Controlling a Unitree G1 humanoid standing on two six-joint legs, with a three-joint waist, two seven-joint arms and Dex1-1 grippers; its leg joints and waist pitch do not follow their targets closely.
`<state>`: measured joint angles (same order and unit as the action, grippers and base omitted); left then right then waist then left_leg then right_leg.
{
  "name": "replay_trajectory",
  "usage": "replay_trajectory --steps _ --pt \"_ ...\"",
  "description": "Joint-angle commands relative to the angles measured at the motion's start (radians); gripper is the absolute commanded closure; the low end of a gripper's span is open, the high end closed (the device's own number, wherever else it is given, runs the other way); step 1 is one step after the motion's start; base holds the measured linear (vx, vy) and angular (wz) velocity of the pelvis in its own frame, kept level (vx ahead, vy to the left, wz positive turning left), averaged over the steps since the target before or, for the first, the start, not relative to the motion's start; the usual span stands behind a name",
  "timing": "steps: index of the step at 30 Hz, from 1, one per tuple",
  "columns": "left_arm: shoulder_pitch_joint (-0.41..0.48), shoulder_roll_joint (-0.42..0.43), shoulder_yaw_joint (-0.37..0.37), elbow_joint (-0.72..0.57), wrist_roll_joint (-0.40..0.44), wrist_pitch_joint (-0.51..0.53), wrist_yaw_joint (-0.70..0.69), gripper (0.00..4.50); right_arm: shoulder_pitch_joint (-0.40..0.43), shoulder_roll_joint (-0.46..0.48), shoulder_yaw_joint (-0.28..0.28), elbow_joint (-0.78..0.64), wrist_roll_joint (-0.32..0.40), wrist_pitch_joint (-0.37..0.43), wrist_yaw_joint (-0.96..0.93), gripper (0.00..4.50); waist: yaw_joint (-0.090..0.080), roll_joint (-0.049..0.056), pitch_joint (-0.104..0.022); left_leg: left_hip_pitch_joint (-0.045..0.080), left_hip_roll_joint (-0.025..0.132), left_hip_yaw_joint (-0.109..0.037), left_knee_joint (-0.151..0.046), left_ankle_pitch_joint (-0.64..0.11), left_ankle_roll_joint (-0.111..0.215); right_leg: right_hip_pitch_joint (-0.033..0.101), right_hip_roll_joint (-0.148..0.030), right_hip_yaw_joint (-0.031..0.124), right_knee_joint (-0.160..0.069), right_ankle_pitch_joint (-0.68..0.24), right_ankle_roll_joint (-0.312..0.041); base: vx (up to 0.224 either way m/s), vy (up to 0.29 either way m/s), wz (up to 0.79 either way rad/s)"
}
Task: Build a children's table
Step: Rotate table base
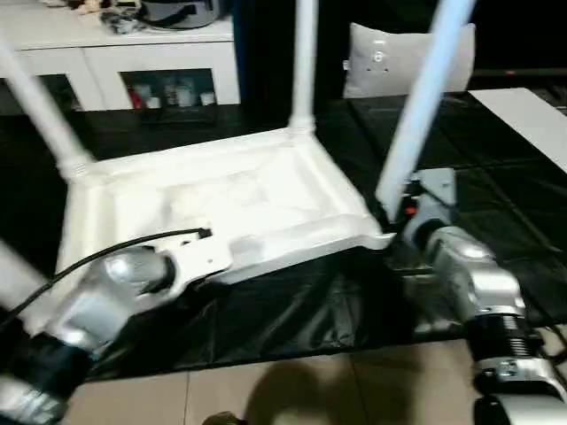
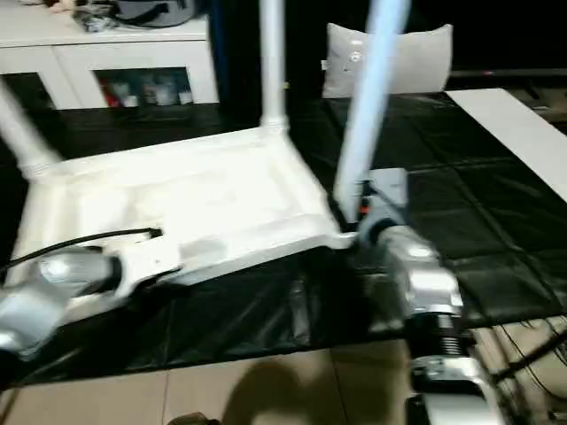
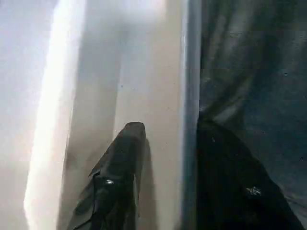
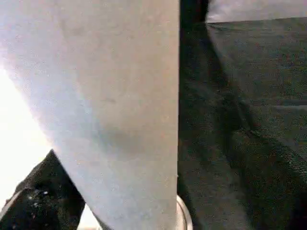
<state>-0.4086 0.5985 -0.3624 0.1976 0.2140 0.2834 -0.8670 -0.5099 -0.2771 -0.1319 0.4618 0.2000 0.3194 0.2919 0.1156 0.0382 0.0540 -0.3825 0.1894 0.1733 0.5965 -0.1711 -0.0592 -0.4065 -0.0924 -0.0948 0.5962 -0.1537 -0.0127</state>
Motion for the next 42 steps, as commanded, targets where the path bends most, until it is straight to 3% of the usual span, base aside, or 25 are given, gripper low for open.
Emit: replay_trajectory --steps 1,3,4,10,15,18,23,26,27,29,30,37,42 --pt "-0.041 0.0 0.025 0.032 0.026 -0.012 0.055 2.57 0.016 -0.05 -0.071 0.01 -0.009 0.012 -0.038 0.0 -0.01 0.007 -0.07 0.028 0.029 -0.012 -0.078 -0.33 -0.031 0.039 -0.054 0.048 -0.08 -0.38 -0.129 0.0 0.0 0.0" --pt "-0.047 -0.013 0.026 0.04 0.022 -0.017 0.063 2.57 0.019 -0.066 -0.085 0.014 -0.009 0.011 -0.042 0.0 -0.006 0.006 -0.07 0.032 0.031 -0.012 -0.076 -0.326 -0.029 0.035 -0.054 0.047 -0.083 -0.391 -0.127 0.0 0.0 0.0" --pt "-0.053 -0.022 0.023 0.053 0.026 -0.029 0.076 2.57 0.02 -0.081 -0.095 0.02 -0.009 0.008 -0.043 0.0 -0.006 0.011 -0.071 0.027 0.031 -0.014 -0.077 -0.319 -0.029 0.039 -0.055 0.046 -0.079 -0.38 -0.129 0.0 0.0 0.0" --pt "-0.08 -0.094 0.051 0.12 0.016 -0.068 0.162 2.57 -0.001 -0.142 -0.108 0.073 -0.014 -0.026 -0.042 0.0 -0.01 0.003 -0.075 0.018 0.026 -0.011 -0.07 -0.281 -0.012 0.047 -0.053 0.043 -0.076 -0.31 -0.147 0.0 0.0 0.0" --pt "-0.085 -0.207 0.13 0.144 -0.059 -0.066 0.292 2.57 -0.045 -0.194 -0.107 0.147 -0.035 -0.059 -0.028 0.0 -0.011 -0.003 -0.076 0.015 0.024 -0.007 -0.062 -0.249 0.013 0.05 -0.054 0.039 -0.076 -0.316 -0.163 0.0 0.0 0.0" --pt "-0.069 -0.237 0.16 0.136 -0.075 -0.07 0.344 2.57 -0.05 -0.197 -0.111 0.15 -0.033 -0.065 -0.031 0.0 -0.01 -0.005 -0.076 0.015 0.025 -0.006 -0.062 -0.252 0.024 0.048 -0.051 0.037 -0.08 -0.335 -0.151 0.0 0.0 0.0" --pt "0.047 -0.34 0.28 -0.011 -0.177 -0.064 0.442 2.57 0.014 -0.13 -0.107 0.005 0.02 -0.116 0.001 0.0 -0.015 -0.008 -0.075 0.008 0.031 -0.009 -0.064 -0.249 0.035 0.052 -0.055 0.036 -0.078 -0.326 -0.152 0.0 0.0 0.0" --pt "0.152 -0.382 0.337 -0.137 -0.214 -0.05 0.5 2.19 0.087 -0.084 -0.105 -0.124 0.056 -0.131 0.006 0.0 -0.021 -0.014 -0.076 0.004 0.036 -0.009 -0.065 -0.236 0.059 0.052 -0.055 0.038 -0.077 -0.307 -0.153 0.0 0.0 0.0" --pt "0.174 -0.383 0.342 -0.158 -0.213 -0.058 0.51 2.11 0.106 -0.076 -0.104 -0.154 0.064 -0.128 0.007 0.0 -0.023 -0.01 -0.074 0.005 0.036 -0.008 -0.067 -0.233 0.064 0.047 -0.051 0.038 -0.078 -0.316 -0.15 0.0 0.0 0.0" --pt "0.2 -0.386 0.35 -0.18 -0.209 -0.068 0.53 2.01 0.13 -0.067 -0.103 -0.189 0.073 -0.125 0.009 0.0 -0.024 -0.011 -0.07 0.008 0.032 -0.006 -0.068 -0.252 0.062 0.043 -0.046 0.038 -0.084 -0.355 -0.135 0.0 0.0 0.0" --pt "0.268 -0.402 0.386 -0.237 -0.199 -0.076 0.591 1.92 0.194 -0.04 -0.102 -0.282 0.092 -0.109 -0.008 0.0 -0.025 -0.012 -0.068 0.008 0.033 -0.007 -0.07 -0.264 0.058 0.044 -0.047 0.038 -0.087 -0.385 -0.119 0.0 0.0 0.0" --pt "0.393 -0.447 0.459 -0.35 -0.157 -0.053 0.718 1.23 0.301 0.013 -0.082 -0.42 0.107 -0.069 -0.024 0.0 -0.038 -0.011 -0.055 0.013 0.027 -0.013 -0.076 -0.371 0.027 0.028 -0.045 0.032 -0.115 -0.577 -0.024 0.0 0.0 0.0" --pt "0.442 -0.503 0.51 -0.405 -0.137 -0.035 0.854 0.8 0.348 0.042 -0.057 -0.484 0.103 -0.057 -0.044 0.0 -0.043 -0.012 -0.052 0.015 0.022 -0.016 -0.075 -0.4 0.021 0.021 -0.042 0.025 -0.13 -0.629 0.017 0.0 0.0 0.0"
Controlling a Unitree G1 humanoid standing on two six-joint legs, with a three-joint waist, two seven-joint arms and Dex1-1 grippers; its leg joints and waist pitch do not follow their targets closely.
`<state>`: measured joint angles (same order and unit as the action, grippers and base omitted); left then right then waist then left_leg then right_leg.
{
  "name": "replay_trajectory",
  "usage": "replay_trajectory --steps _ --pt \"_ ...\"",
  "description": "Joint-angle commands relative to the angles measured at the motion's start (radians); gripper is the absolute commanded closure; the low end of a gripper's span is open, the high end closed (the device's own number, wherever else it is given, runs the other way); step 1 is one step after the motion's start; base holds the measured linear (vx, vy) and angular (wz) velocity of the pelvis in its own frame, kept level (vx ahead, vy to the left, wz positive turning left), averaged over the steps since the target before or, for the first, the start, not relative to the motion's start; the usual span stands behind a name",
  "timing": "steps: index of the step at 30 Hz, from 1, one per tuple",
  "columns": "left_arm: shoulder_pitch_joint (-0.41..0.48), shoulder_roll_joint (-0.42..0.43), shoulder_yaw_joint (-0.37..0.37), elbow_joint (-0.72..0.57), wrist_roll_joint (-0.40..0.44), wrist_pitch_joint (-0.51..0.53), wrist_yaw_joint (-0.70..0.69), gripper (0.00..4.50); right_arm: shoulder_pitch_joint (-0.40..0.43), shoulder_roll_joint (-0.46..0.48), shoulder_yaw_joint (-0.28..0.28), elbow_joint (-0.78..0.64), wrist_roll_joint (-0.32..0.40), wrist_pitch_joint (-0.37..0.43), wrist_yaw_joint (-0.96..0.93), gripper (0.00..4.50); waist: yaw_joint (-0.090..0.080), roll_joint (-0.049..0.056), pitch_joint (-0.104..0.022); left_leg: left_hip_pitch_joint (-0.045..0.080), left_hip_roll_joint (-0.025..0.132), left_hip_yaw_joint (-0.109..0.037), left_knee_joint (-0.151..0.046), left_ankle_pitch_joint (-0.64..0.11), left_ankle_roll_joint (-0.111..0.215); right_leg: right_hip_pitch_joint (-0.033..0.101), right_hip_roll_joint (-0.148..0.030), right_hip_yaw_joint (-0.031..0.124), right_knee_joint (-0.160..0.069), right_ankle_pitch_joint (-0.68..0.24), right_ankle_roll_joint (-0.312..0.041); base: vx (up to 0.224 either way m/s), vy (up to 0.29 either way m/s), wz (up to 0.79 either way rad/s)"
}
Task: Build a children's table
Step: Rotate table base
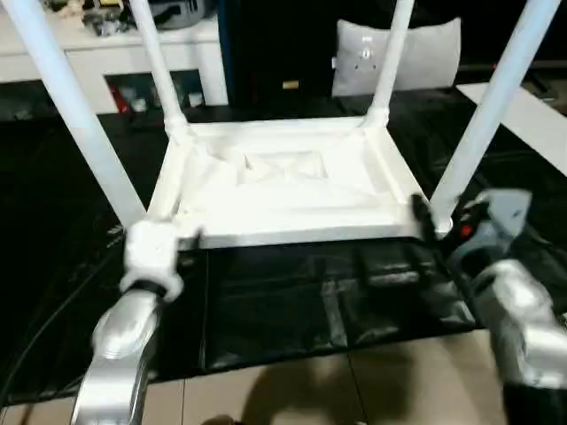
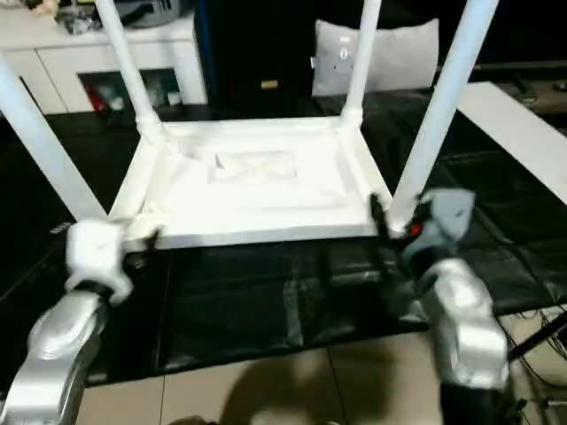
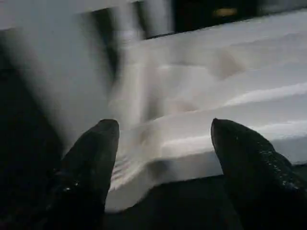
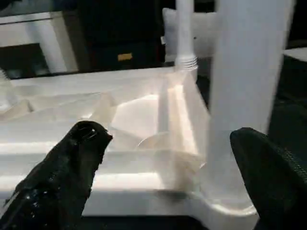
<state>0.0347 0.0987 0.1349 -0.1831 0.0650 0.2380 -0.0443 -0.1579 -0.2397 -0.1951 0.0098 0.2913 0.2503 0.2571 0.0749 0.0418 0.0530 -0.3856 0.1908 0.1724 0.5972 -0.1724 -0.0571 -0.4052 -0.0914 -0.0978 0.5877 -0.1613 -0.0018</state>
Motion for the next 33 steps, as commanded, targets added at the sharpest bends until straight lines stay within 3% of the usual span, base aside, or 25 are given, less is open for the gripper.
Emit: replay_trajectory --steps 1,3,7,14,17,20,25,29,33 --pt "-0.002 -0.021 0.023 -0.031 0.023 0.016 0.067 0.75 0.0 0.004 0.021 -0.046 0.024 0.028 0.014 0.0 -0.005 -0.013 -0.052 0.022 0.02 -0.017 -0.075 -0.409 0.019 0.018 -0.041 0.026 -0.122 -0.62 0.009 0.0 0.0 0.0" --pt "-0.01 -0.04 0.041 -0.031 0.036 0.025 0.111 0.44 0.005 -0.007 0.053 -0.052 0.018 0.043 0.053 0.0 -0.008 -0.009 -0.051 0.02 0.025 -0.021 -0.082 -0.426 0.018 0.025 -0.04 0.023 -0.123 -0.589 0.009 0.0 0.0 0.0" --pt "-0.021 -0.043 0.049 -0.028 0.031 0.042 0.121 0.12 0.013 -0.014 0.093 -0.058 0.004 0.06 0.088 0.0 -0.013 -0.012 -0.051 0.019 0.024 -0.022 -0.082 -0.43 0.02 0.025 -0.044 0.026 -0.124 -0.58 0.002 0.0 0.0 0.0" --pt "-0.163 0.016 0.105 0.131 -0.004 0.042 0.13 0.03 0.016 -0.042 0.159 -0.026 -0.029 0.121 0.12 0.0 -0.008 -0.015 -0.056 0.018 0.022 -0.022 -0.082 -0.397 0.019 0.027 -0.043 0.031 -0.116 -0.527 -0.009 0.0 0.0 0.0" --pt "-0.213 0.038 0.132 0.182 -0.019 0.042 0.137 0.03 0.013 -0.048 0.173 -0.018 -0.028 0.155 0.126 0.0 -0.007 -0.014 -0.06 0.015 0.025 -0.023 -0.083 -0.367 0.021 0.033 -0.048 0.035 -0.106 -0.468 -0.035 0.0 0.0 0.0" --pt "-0.265 0.069 0.156 0.245 -0.04 0.038 0.122 0.03 0.005 -0.063 0.193 -0.006 -0.028 0.239 0.128 0.0 -0.004 -0.014 -0.065 0.015 0.027 -0.021 -0.081 -0.327 0.025 0.035 -0.046 0.04 -0.094 -0.39 -0.066 0.0 0.0 0.0" --pt "-0.331 0.097 0.189 0.348 -0.088 0.025 0.088 0.03 -0.034 -0.049 0.179 0.072 -0.04 0.257 0.103 0.0 0.0 -0.021 -0.072 0.008 0.027 -0.016 -0.076 -0.255 0.032 0.044 -0.05 0.043 -0.078 -0.28 -0.118 0.0 0.0 0.0" --pt "-0.379 0.121 0.179 0.45 -0.203 -0.05 -0.126 0.03 -0.094 -0.034 0.159 0.161 -0.038 0.258 0.089 0.0 0.008 -0.021 -0.073 0.015 0.029 -0.013 -0.077 -0.241 0.027 0.042 -0.055 0.045 -0.076 -0.285 -0.142 0.0 0.0 0.0" --pt "-0.374 0.177 0.133 0.451 -0.294 -0.018 -0.387 0.03 -0.153 -0.039 0.154 0.243 -0.043 0.246 0.091 0.0 0.016 -0.018 -0.072 0.022 0.033 -0.01 -0.08 -0.253 0.005 0.04 -0.057 0.049 -0.07 -0.271 -0.155 0.0 0.0 0.0"
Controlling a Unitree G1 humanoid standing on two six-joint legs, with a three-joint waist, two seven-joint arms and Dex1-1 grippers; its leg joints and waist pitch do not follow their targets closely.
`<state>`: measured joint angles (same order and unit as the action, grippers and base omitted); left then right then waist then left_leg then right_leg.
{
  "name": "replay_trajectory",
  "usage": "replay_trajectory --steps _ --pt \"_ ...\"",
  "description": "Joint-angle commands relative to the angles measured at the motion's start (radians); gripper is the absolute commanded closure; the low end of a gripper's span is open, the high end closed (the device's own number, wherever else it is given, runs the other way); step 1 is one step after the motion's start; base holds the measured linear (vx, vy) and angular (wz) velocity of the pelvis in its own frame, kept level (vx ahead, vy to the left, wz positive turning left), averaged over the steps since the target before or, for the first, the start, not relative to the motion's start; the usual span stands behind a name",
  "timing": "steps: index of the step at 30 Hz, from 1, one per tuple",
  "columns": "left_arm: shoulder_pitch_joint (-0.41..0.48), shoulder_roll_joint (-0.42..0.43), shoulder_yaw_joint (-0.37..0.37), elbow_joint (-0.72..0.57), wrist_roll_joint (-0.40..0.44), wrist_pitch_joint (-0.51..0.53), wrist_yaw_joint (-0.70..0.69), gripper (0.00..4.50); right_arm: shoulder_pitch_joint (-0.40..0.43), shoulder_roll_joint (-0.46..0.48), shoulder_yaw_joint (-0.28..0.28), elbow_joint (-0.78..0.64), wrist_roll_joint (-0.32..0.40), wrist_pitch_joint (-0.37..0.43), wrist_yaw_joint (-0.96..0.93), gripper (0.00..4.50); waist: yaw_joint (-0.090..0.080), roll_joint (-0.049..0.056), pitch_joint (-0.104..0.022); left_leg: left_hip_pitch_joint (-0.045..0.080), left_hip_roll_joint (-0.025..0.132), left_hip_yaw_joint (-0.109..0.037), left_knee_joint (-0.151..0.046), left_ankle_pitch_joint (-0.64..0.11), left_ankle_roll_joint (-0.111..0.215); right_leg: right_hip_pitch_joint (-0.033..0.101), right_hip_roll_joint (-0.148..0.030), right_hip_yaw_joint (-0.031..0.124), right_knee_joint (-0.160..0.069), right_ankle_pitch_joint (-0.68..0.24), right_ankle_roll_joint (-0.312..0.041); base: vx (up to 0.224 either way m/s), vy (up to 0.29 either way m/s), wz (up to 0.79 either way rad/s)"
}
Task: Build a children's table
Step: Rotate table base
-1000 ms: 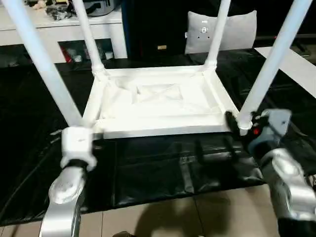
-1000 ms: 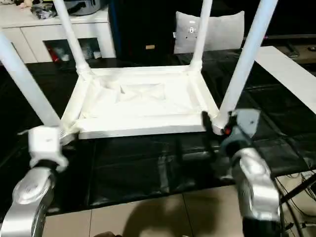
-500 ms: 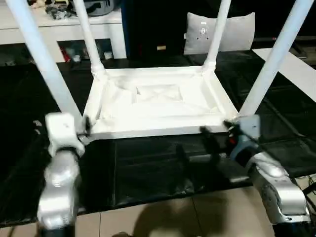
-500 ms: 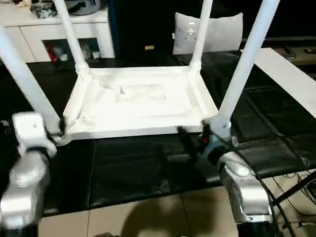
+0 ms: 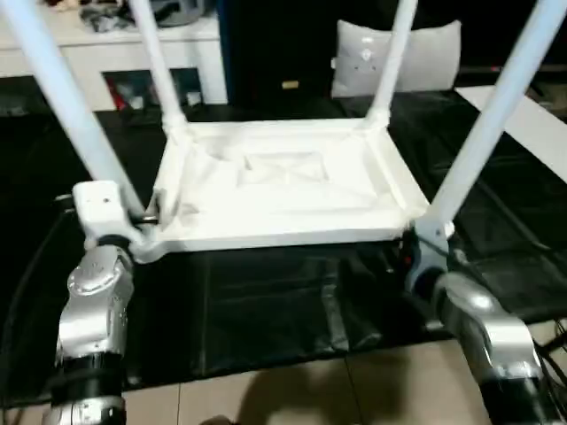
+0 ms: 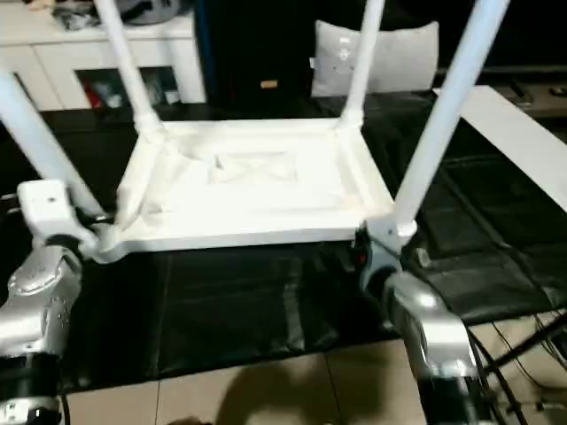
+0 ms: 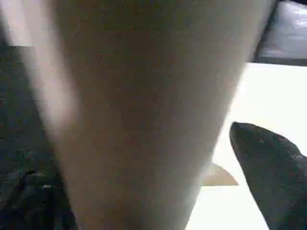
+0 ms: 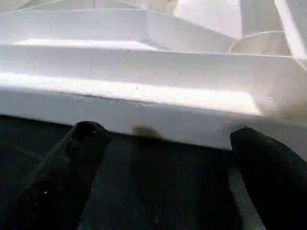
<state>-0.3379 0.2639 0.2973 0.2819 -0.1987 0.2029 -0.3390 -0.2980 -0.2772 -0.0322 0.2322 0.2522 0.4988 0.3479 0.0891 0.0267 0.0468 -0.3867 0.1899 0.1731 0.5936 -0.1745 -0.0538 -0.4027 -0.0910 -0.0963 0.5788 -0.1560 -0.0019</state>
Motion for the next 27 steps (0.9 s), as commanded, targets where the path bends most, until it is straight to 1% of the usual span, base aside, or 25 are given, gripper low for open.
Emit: replay_trajectory --steps 1,2,3,4,5,6,7,8,9,10,11,12,13,14,15,16,18,19,20,21,23,24,25,26,27 --pt "0.012 0.037 -0.057 -0.034 -0.055 0.036 -0.183 0.03 -0.028 -0.005 -0.008 0.048 -0.008 -0.012 0.004 0.0 0.001 -0.005 -0.066 0.023 0.035 -0.01 -0.078 -0.25 -0.001 0.038 -0.057 0.048 -0.06 -0.269 -0.16 0.0 0.0 0.0" --pt "0.012 0.037 -0.057 -0.034 -0.055 0.036 -0.183 0.03 -0.028 -0.005 -0.008 0.048 -0.008 -0.012 0.004 0.0 0.003 -0.003 -0.066 0.024 0.035 -0.011 -0.077 -0.25 -0.004 0.037 -0.058 0.048 -0.056 -0.267 -0.165 0.0 0.0 0.0" --pt "0.014 0.046 -0.066 -0.034 -0.061 0.035 -0.207 0.03 -0.033 -0.006 -0.008 0.058 -0.01 -0.015 0.006 0.0 0.006 0.0 -0.064 0.03 0.037 -0.008 -0.078 -0.264 -0.007 0.034 -0.057 0.05 -0.059 -0.264 -0.169 0.0 0.0 0.0" --pt "0.014 0.046 -0.066 -0.034 -0.061 0.035 -0.207 0.03 -0.033 -0.006 -0.008 0.058 -0.01 -0.015 0.006 0.0 0.006 0.0 -0.064 0.03 0.037 -0.008 -0.078 -0.264 -0.007 0.034 -0.057 0.05 -0.059 -0.264 -0.169 0.0 0.0 0.0" --pt "0.046 0.108 -0.123 -0.079 -0.113 0.101 -0.378 0.03 -0.064 -0.011 -0.003 0.118 -0.018 -0.028 0.023 0.0 0.011 -0.013 -0.066 0.026 0.038 -0.008 -0.079 -0.253 -0.007 0.041 -0.061 0.051 -0.054 -0.264 -0.169 0.0 0.0 0.0" --pt "0.06 0.141 -0.148 -0.103 -0.143 0.138 -0.462 0.03 -0.082 -0.013 0.003 0.153 -0.025 -0.04 0.035 0.0 0.012 -0.007 -0.065 0.028 0.038 -0.008 -0.082 -0.258 -0.01 0.037 -0.062 0.051 -0.053 -0.291 -0.173 0.0 0.0 0.0" --pt "0.066 0.164 -0.165 -0.115 -0.166 0.162 -0.525 0.03 -0.096 -0.013 0.007 0.18 -0.032 -0.05 0.043 0.0 0.011 -0.005 -0.064 0.03 0.038 -0.007 -0.081 -0.266 -0.015 0.034 -0.061 0.051 -0.052 -0.3 -0.175 0.0 0.0 0.0" --pt "0.067 0.176 -0.172 -0.12 -0.181 0.176 -0.557 0.03 -0.104 -0.013 0.01 0.197 -0.036 -0.057 0.048 0.0 0.01 -0.003 -0.062 0.032 0.038 -0.007 -0.083 -0.278 -0.019 0.031 -0.059 0.052 -0.054 -0.31 -0.176 0.0 0.0 0.0" --pt "0.07 0.191 -0.184 -0.145 -0.215 0.214 -0.603 0.03 -0.119 -0.009 0.013 0.224 -0.038 -0.072 0.058 0.0 0.01 -0.005 -0.06 0.035 0.037 -0.004 -0.083 -0.293 -0.028 0.03 -0.058 0.053 -0.055 -0.313 -0.18 0.0 0.0 0.0" --pt "0.07 0.191 -0.184 -0.145 -0.215 0.214 -0.603 0.03 -0.119 -0.009 0.013 0.224 -0.038 -0.072 0.058 0.0 0.009 -0.005 -0.061 0.035 0.039 -0.004 -0.083 -0.298 -0.031 0.032 -0.059 0.054 -0.053 -0.31 -0.181 0.0 0.0 0.0" --pt "0.073 0.198 -0.193 -0.167 -0.241 0.242 -0.63 0.03 -0.129 -0.006 0.013 0.242 -0.038 -0.083 0.064 0.0 0.011 -0.006 -0.059 0.034 0.038 -0.004 -0.084 -0.305 -0.032 0.034 -0.06 0.054 -0.056 -0.316 -0.177 0.0 0.0 0.0" --pt "0.077 0.205 -0.205 -0.196 -0.273 0.275 -0.658 0.03 -0.141 -0.002 0.015 0.263 -0.038 -0.096 0.072 0.0 0.012 -0.007 -0.062 0.031 0.039 -0.006 -0.084 -0.3 -0.033 0.039 -0.064 0.054 -0.051 -0.316 -0.18 0.0 0.0 0.0" --pt "0.078 0.207 -0.216 -0.222 -0.301 0.304 -0.681 0.03 -0.152 0.001 0.018 0.285 -0.04 -0.113 0.083 0.0 0.009 -0.014 -0.06 0.029 0.038 -0.005 -0.085 -0.291 -0.029 0.039 -0.061 0.054 -0.055 -0.318 -0.176 0.0 0.0 0.0" --pt "0.079 0.208 -0.223 -0.237 -0.316 0.32 -0.695 0.03 -0.159 0.003 0.019 0.298 -0.041 -0.123 0.09 0.0 0.01 -0.012 -0.062 0.029 0.038 -0.005 -0.083 -0.286 -0.031 0.04 -0.064 0.055 -0.049 -0.312 -0.182 0.0 0.0 0.0" --pt "0.076 0.197 -0.238 -0.255 -0.32 0.324 -0.701 0.03 -0.17 0.005 0.025 0.319 -0.047 -0.137 0.097 0.0 0.008 -0.014 -0.06 0.028 0.037 -0.004 -0.083 -0.279 -0.025 0.04 -0.062 0.055 -0.054 -0.317 -0.181 0.0 0.0 0.0" --pt "0.076 0.197 -0.238 -0.255 -0.32 0.324 -0.701 0.03 -0.17 0.005 0.025 0.319 -0.047 -0.137 0.097 0.0 0.006 -0.014 -0.059 0.026 0.037 -0.004 -0.082 -0.277 -0.024 0.042 -0.062 0.055 -0.055 -0.323 -0.179 0.0 0.0 0.0" --pt "0.056 0.156 -0.291 -0.294 -0.33 0.334 -0.702 0.03 -0.209 0.014 0.04 0.381 -0.064 -0.179 0.122 0.0 -0.001 -0.017 -0.059 0.026 0.036 -0.003 -0.081 -0.288 -0.024 0.042 -0.061 0.054 -0.057 -0.346 -0.177 0.0 0.0 0.0" --pt "0.044 0.134 -0.311 -0.312 -0.35 0.351 -0.707 0.03 -0.228 0.02 0.046 0.405 -0.069 -0.196 0.137 0.0 -0.002 -0.018 -0.059 0.027 0.036 -0.003 -0.08 -0.29 -0.023 0.042 -0.063 0.055 -0.06 -0.364 -0.175 0.0 0.0 0.0" --pt "0.035 0.116 -0.328 -0.328 -0.371 0.371 -0.717 0.03 -0.246 0.025 0.051 0.425 -0.073 -0.212 0.15 0.0 -0.004 -0.016 -0.059 0.025 0.036 -0.003 -0.078 -0.284 -0.025 0.043 -0.064 0.055 -0.057 -0.365 -0.178 0.0 0.0 0.0" --pt "0.035 0.116 -0.328 -0.328 -0.371 0.371 -0.717 0.03 -0.246 0.025 0.051 0.425 -0.073 -0.212 0.15 0.0 -0.005 -0.018 -0.059 0.022 0.036 -0.005 -0.08 -0.278 -0.025 0.047 -0.062 0.053 -0.059 -0.365 -0.175 0.0 0.0 0.0" --pt "0.025 0.097 -0.355 -0.352 -0.403 0.408 -0.74 0.03 -0.27 0.033 0.064 0.451 -0.079 -0.233 0.177 0.0 -0.014 -0.022 -0.059 0.023 0.036 -0.005 -0.08 -0.283 -0.022 0.045 -0.058 0.053 -0.058 -0.357 -0.175 0.0 0.0 0.0" --pt "0.019 0.089 -0.366 -0.358 -0.411 0.42 -0.744 0.03 -0.279 0.036 0.07 0.463 -0.083 -0.243 0.187 0.0 -0.019 -0.025 -0.059 0.022 0.035 -0.005 -0.079 -0.284 -0.022 0.046 -0.058 0.052 -0.055 -0.355 -0.18 0.0 0.0 0.0" --pt "0.019 0.089 -0.366 -0.358 -0.411 0.42 -0.744 0.03 -0.279 0.036 0.07 0.463 -0.083 -0.243 0.187 0.0 -0.02 -0.024 -0.059 0.021 0.035 -0.006 -0.079 -0.28 -0.022 0.046 -0.058 0.051 -0.056 -0.354 -0.182 0.0 0.0 0.0" --pt "0.01 0.076 -0.378 -0.364 -0.425 0.438 -0.747 0.03 -0.29 0.042 0.079 0.477 -0.086 -0.256 0.203 0.0 -0.026 -0.027 -0.059 0.018 0.034 -0.005 -0.077 -0.276 -0.018 0.048 -0.058 0.052 -0.054 -0.35 -0.187 0.0 0.0 0.0" --pt "0.008 0.073 -0.381 -0.365 -0.428 0.442 -0.747 0.03 -0.292 0.043 0.08 0.48 -0.087 -0.259 0.206 0.0 -0.028 -0.027 -0.057 0.02 0.034 -0.004 -0.076 -0.275 -0.014 0.046 -0.057 0.053 -0.057 -0.357 -0.185 0.0 0.0 0.0"
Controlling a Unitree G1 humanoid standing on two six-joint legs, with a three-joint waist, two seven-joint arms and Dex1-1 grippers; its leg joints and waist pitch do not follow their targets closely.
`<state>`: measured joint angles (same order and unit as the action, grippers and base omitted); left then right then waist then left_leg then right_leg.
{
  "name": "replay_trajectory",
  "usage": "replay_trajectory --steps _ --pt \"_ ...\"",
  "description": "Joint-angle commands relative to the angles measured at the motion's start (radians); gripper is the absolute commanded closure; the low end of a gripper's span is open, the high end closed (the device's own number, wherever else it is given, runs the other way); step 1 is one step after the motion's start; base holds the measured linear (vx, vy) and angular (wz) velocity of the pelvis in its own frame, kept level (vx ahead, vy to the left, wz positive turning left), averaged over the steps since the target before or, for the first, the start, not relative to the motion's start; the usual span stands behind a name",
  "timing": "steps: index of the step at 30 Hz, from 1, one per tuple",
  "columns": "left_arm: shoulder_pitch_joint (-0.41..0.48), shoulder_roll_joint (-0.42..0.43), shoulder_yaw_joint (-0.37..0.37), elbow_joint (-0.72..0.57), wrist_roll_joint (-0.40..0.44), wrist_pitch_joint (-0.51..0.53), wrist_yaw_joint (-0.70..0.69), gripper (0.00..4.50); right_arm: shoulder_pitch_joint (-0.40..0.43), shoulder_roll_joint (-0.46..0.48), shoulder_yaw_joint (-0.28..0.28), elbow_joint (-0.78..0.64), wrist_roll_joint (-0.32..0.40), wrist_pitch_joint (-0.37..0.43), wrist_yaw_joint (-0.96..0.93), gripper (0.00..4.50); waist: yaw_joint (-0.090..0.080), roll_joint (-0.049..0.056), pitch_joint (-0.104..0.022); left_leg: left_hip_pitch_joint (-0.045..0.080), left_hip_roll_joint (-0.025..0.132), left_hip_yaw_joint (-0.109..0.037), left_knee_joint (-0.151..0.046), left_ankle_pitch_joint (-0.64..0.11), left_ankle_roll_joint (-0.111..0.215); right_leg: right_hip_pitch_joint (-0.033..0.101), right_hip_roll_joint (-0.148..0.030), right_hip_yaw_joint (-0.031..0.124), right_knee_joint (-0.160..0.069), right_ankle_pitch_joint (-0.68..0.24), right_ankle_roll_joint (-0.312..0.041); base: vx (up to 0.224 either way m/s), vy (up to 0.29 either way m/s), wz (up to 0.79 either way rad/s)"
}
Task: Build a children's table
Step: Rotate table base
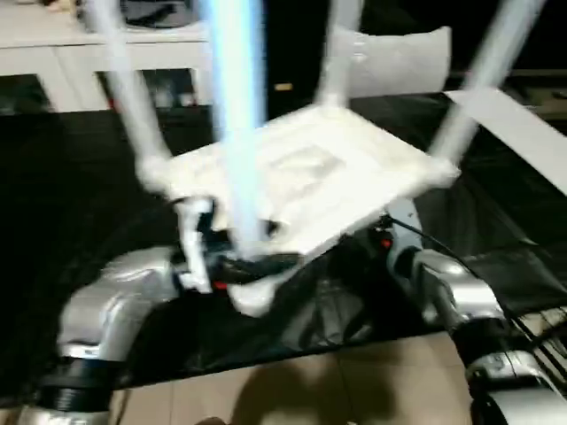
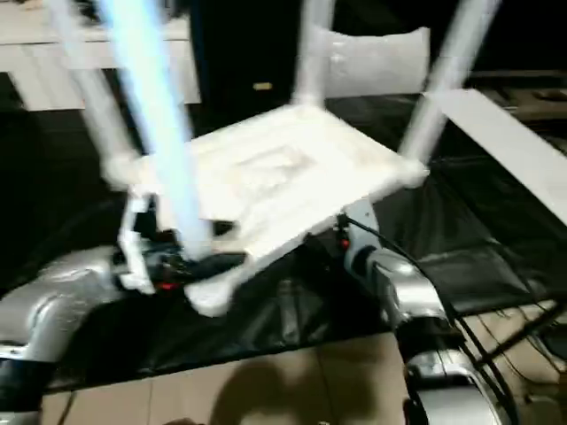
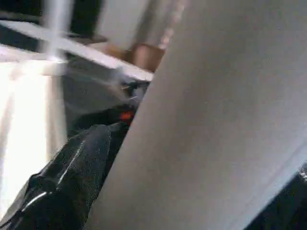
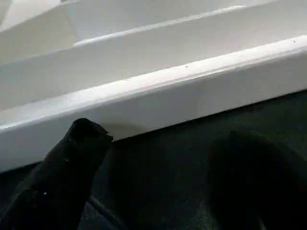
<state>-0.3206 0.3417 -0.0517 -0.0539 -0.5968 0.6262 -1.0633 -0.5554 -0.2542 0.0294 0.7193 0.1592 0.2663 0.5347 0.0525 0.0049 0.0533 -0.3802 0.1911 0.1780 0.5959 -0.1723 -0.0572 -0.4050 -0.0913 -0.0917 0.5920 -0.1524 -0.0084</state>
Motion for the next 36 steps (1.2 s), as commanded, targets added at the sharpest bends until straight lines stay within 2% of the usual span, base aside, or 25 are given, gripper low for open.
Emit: replay_trajectory --steps 1,4,5,8,12,19,22,26,29,31,34,36 --pt "-0.029 -0.029 -0.043 -0.032 -0.054 0.047 -0.025 0.03 -0.051 0.027 0.035 0.015 -0.004 -0.05 0.044 0.0 0.006 -0.013 -0.064 0.01 0.032 -0.008 -0.077 -0.265 -0.005 0.051 -0.057 0.048 -0.069 -0.362 -0.177 0.0 0.0 0.0" --pt "-0.048 -0.044 -0.054 -0.037 -0.072 0.071 -0.032 0.03 -0.065 0.033 0.043 0.039 -0.015 -0.071 0.062 0.0 0.004 -0.01 -0.064 0.014 0.033 -0.008 -0.075 -0.258 0.0 0.049 -0.056 0.048 -0.069 -0.362 -0.186 0.0 0.0 0.0" --pt "-0.052 -0.046 -0.058 -0.039 -0.074 0.075 -0.035 0.03 -0.068 0.035 0.043 0.045 -0.017 -0.075 0.065 0.0 0.001 -0.015 -0.063 0.013 0.033 -0.007 -0.074 -0.26 0.002 0.048 -0.055 0.048 -0.069 -0.364 -0.186 0.0 0.0 0.0" --pt "-0.075 -0.056 -0.08 -0.048 -0.094 0.103 -0.048 0.03 -0.086 0.044 0.042 0.073 -0.023 -0.093 0.079 0.0 0.001 -0.012 -0.064 0.013 0.033 -0.008 -0.074 -0.254 0.001 0.049 -0.055 0.047 -0.066 -0.359 -0.192 0.0 0.0 0.0" --pt "-0.105 -0.078 -0.103 -0.049 -0.104 0.119 -0.049 0.03 -0.095 0.053 0.049 0.092 -0.033 -0.109 0.091 0.0 0.001 -0.01 -0.066 0.016 0.035 -0.007 -0.073 -0.232 0.007 0.05 -0.053 0.048 -0.06 -0.3 -0.211 0.0 0.0 0.0" --pt "-0.173 -0.197 -0.127 -0.011 -0.107 0.122 0.021 0.03 -0.095 0.065 0.063 0.118 -0.046 -0.143 0.135 0.0 0.001 -0.015 -0.067 0.01 0.033 -0.005 -0.067 -0.217 0.021 0.057 -0.055 0.048 -0.062 -0.278 -0.221 0.0 0.0 0.0" --pt "-0.189 -0.23 -0.146 0.015 -0.076 0.097 0.049 0.03 -0.094 0.073 0.068 0.125 -0.056 -0.151 0.14 0.0 0.002 -0.016 -0.066 0.009 0.033 -0.006 -0.066 -0.219 0.026 0.058 -0.056 0.047 -0.065 -0.301 -0.213 0.0 0.0 0.0" --pt "-0.221 -0.281 -0.176 0.114 0.067 -0.02 0.157 0.03 -0.1 0.084 0.059 0.142 -0.067 -0.164 0.106 0.0 -0.001 -0.014 -0.064 0.013 0.034 -0.008 -0.068 -0.246 0.026 0.053 -0.052 0.045 -0.073 -0.343 -0.193 0.0 0.0 0.0" --pt "-0.228 -0.291 -0.172 0.145 0.123 -0.08 0.196 0.03 -0.104 0.081 0.041 0.154 -0.063 -0.169 0.087 0.0 -0.003 -0.016 -0.065 0.009 0.033 -0.011 -0.069 -0.265 0.02 0.056 -0.056 0.043 -0.077 -0.377 -0.174 0.0 0.0 0.0" --pt "-0.227 -0.301 -0.162 0.148 0.131 -0.097 0.219 0.03 -0.099 0.073 0.039 0.155 -0.065 -0.173 0.092 0.0 -0.001 -0.014 -0.067 0.013 0.035 -0.01 -0.068 -0.262 0.022 0.053 -0.057 0.044 -0.076 -0.368 -0.181 0.0 0.0 0.0" --pt "-0.228 -0.307 -0.158 0.153 0.143 -0.115 0.244 0.03 -0.095 0.064 0.032 0.16 -0.069 -0.179 0.089 0.0 0.003 -0.015 -0.068 0.011 0.037 -0.01 -0.068 -0.243 0.029 0.054 -0.056 0.044 -0.07 -0.323 -0.197 0.0 0.0 0.0" --pt "-0.233 -0.297 -0.156 0.181 0.182 -0.157 0.275 0.03 -0.086 0.048 0.011 0.162 -0.069 -0.186 0.073 0.0 0.005 -0.014 -0.067 0.009 0.036 -0.01 -0.068 -0.243 0.033 0.054 -0.055 0.044 -0.071 -0.318 -0.199 0.0 0.0 0.0"
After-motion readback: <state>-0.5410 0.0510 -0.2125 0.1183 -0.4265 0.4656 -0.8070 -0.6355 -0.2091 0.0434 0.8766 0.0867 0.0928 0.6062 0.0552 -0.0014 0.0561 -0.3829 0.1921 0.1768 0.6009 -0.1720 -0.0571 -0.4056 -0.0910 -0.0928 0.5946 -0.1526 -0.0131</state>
